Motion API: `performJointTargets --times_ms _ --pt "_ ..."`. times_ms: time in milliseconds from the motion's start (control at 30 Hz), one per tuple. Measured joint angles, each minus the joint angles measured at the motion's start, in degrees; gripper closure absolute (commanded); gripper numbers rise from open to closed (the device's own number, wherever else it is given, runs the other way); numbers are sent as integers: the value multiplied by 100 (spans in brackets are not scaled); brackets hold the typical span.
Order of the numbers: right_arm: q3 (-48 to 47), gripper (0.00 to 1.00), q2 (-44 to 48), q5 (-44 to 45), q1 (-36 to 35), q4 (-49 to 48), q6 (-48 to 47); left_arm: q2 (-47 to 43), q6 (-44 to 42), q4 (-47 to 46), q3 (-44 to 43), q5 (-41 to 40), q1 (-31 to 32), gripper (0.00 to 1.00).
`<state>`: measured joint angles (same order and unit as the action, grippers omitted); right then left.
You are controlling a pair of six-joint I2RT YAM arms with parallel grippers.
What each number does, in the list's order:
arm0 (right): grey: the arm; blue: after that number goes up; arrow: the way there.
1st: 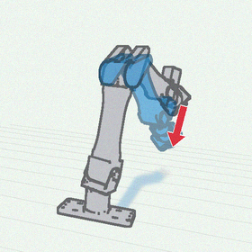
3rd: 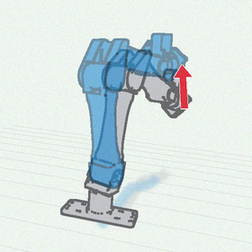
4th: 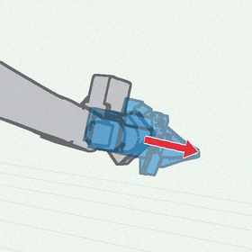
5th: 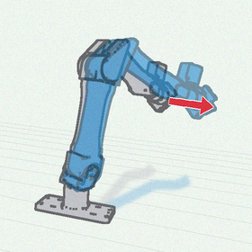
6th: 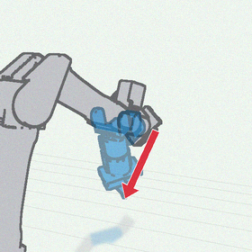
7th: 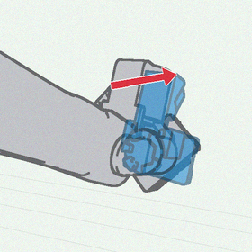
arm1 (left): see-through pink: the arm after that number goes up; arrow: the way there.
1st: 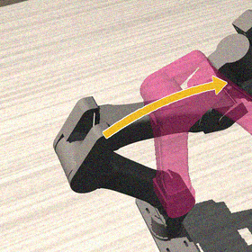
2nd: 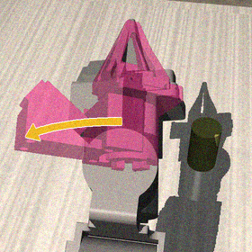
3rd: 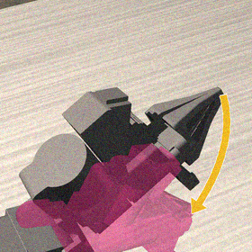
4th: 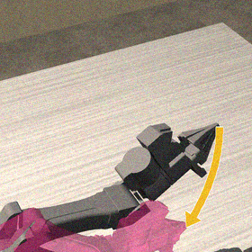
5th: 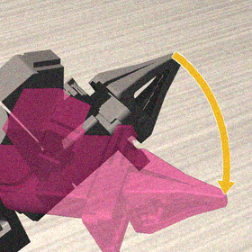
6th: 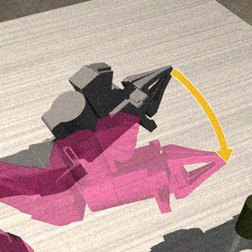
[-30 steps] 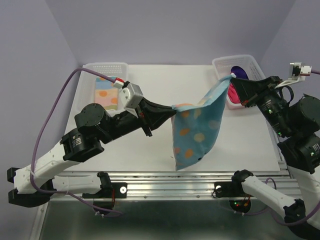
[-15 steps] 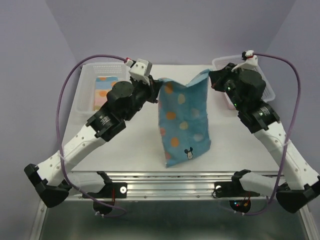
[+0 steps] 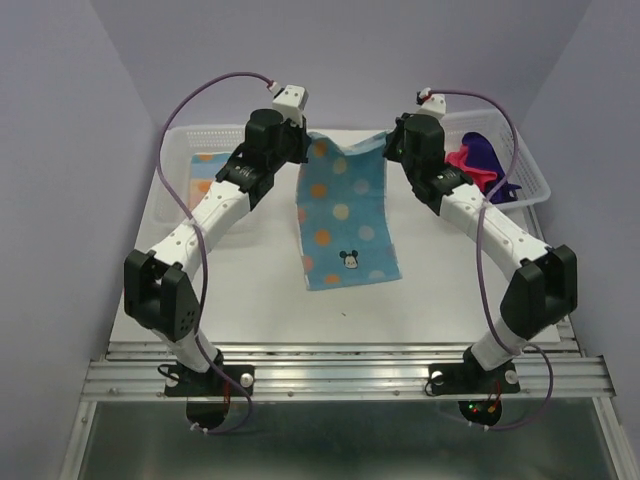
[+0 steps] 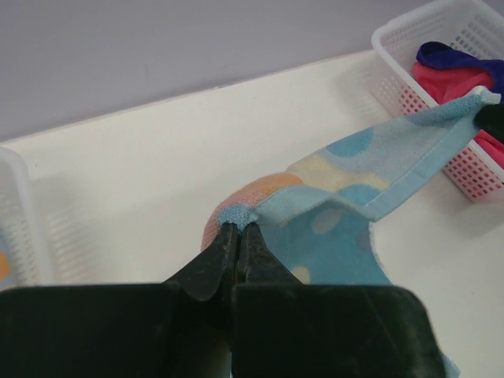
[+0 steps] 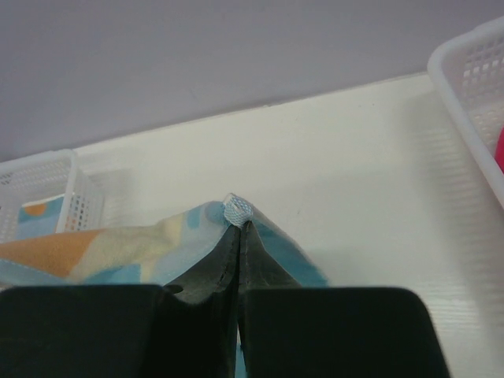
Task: Fold and stack the towels
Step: Flatten out the crumpled towel, then fold the towel
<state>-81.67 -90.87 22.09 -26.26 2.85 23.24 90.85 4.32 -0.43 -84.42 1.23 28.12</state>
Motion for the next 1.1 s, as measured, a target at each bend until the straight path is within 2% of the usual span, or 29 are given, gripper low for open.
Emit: performJointTargets --times_ms 300,467,633,767,1100 --pt "-1019 99 -1491 -645 651 -358 11 1425 -452 -46 -911 1075 -728 100" --pt "-1021 99 -1755 -1034 787 -328 35 1720 -907 103 -979 1644 -796 100" --pt "-841 99 -1615 -1318 782 -374 109 1676 -1174 57 -826 2186 -796 100" --pt "-334 99 -1296 -1534 782 -269 245 1366 -1193 11 -39 2402 -796 100" --pt "1204 99 -332 -1976 780 188 645 20 -824 -107 2081 2218 -632 100"
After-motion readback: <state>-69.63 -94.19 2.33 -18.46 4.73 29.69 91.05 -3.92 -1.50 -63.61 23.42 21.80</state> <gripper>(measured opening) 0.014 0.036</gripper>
